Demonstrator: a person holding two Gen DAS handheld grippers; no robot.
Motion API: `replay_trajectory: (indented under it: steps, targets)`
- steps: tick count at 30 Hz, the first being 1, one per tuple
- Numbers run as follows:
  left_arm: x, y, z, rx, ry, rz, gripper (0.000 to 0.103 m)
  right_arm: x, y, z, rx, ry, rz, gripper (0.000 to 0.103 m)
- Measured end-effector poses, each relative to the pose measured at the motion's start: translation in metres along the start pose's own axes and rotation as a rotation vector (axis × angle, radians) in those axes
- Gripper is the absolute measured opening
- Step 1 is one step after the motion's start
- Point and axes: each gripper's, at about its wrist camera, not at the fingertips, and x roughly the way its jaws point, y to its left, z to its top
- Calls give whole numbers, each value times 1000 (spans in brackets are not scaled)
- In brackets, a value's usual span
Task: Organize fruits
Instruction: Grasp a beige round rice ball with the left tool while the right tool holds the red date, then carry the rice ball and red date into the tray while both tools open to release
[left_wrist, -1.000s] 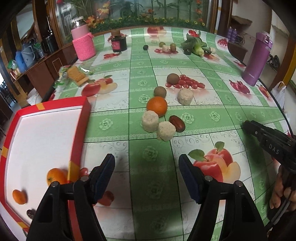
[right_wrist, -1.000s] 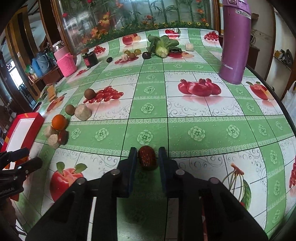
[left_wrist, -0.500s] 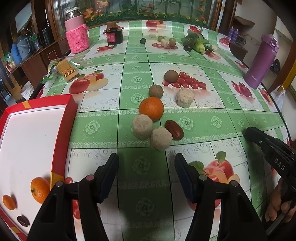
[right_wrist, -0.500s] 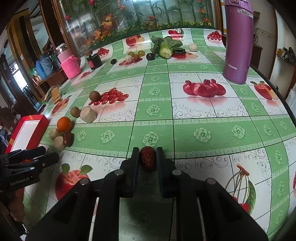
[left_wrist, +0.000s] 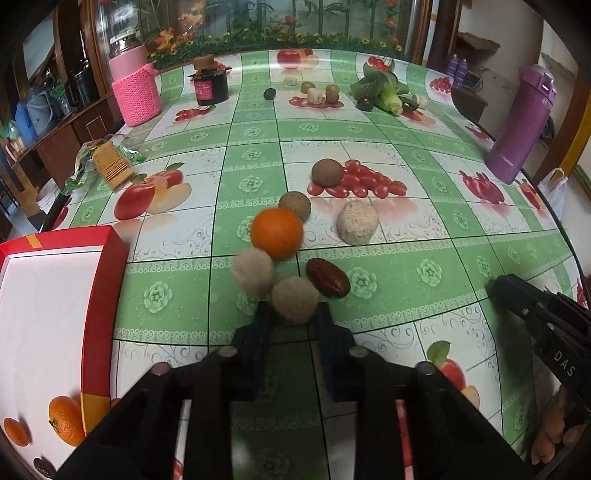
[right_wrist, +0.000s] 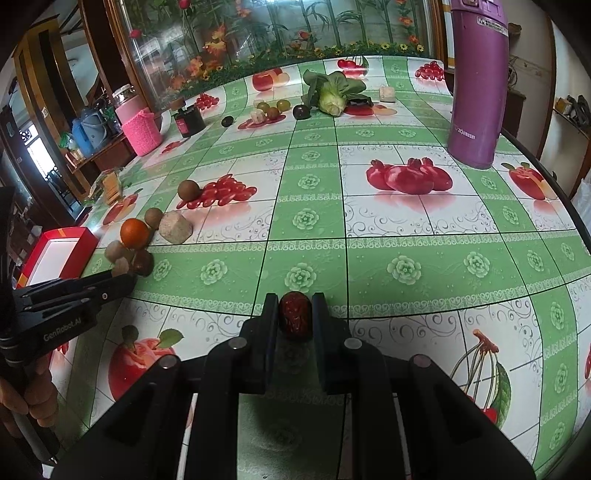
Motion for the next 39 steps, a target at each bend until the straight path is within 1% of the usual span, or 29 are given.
replay_trajectory:
  steps: [8,15,19,24,27,30,32,35,38,39]
  targets:
    - [-13,1,-16,-3,0,-38,23,1,-1,0,8,-8,-11,20]
    - [-30,10,-35,-27,-4,-82,23,0,-7,2,30,-16,-20,20]
    - [-47,18,-45,-46,-28,-97,23,-2,-8,3,37,-28,-20,20]
    - [-72,30,-55,-70,-77,-96,23,-6,-5,3,47,-47,21,20]
    - [-85,38,-59,-77,-108,-88,23,-9,1,3,52,-59,62,20]
    - [-96,48,-62,-87,-129,-80,23,-8,19,3,49,-61,124,20]
    - [-103,57,-63,-98,-142,-71,23,-5,40,4,33,-56,171,20]
    - [-113,77,-67,-125,-164,-40,23,2,82,6,-9,-39,253,20]
    - [-120,105,-70,-173,-175,7,23,11,128,9,-72,-21,310,20]
    - [-122,116,-71,-190,-176,34,23,13,144,10,-94,-16,327,20]
